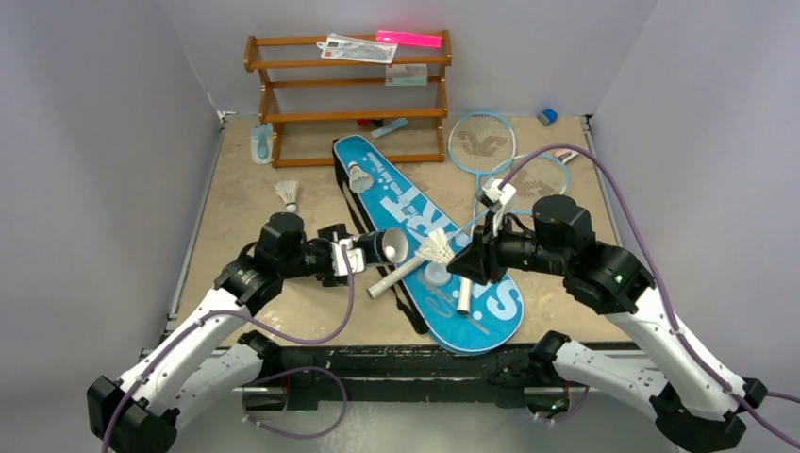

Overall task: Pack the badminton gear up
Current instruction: Place the shuttlecock at the shuttle tube.

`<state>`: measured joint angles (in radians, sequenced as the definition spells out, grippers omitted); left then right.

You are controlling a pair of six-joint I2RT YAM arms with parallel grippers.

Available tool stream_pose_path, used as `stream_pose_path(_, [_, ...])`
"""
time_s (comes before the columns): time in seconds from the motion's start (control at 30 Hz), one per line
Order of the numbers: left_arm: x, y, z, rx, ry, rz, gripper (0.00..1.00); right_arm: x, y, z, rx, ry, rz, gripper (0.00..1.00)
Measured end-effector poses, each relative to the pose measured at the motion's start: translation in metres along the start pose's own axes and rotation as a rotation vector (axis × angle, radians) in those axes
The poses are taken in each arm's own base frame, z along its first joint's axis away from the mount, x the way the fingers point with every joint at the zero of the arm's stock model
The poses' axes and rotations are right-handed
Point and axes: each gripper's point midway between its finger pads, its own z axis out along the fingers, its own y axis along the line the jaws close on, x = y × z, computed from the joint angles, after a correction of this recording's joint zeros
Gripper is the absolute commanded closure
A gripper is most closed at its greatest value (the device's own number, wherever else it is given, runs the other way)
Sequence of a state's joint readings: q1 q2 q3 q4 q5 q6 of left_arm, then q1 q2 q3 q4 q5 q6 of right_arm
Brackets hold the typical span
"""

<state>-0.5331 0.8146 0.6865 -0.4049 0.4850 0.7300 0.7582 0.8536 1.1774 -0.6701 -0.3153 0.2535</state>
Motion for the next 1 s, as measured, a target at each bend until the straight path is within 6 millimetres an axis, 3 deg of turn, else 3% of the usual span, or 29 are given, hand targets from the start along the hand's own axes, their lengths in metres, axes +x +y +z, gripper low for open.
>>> stream_pose_path(0.2, [0.014, -0.02, 0.007, 0.069, 0.002, 0.021, 0.66, 0.01, 0.021, -0.014, -0.098, 0.044, 0.008, 0.72])
stream_pose_path(0.43, [0.017, -0.031, 0.011, 0.114, -0.01, 0.009, 0.68, 0.018, 0.034, -0.012, -0.179, 0.096, 0.031, 0.74])
stream_pose_path(1.0, [0.002, -0.044, 0.009, 0.179, -0.095, 0.012, 0.69, 0.039, 0.026, 0.011, -0.183, 0.19, 0.111, 0.76])
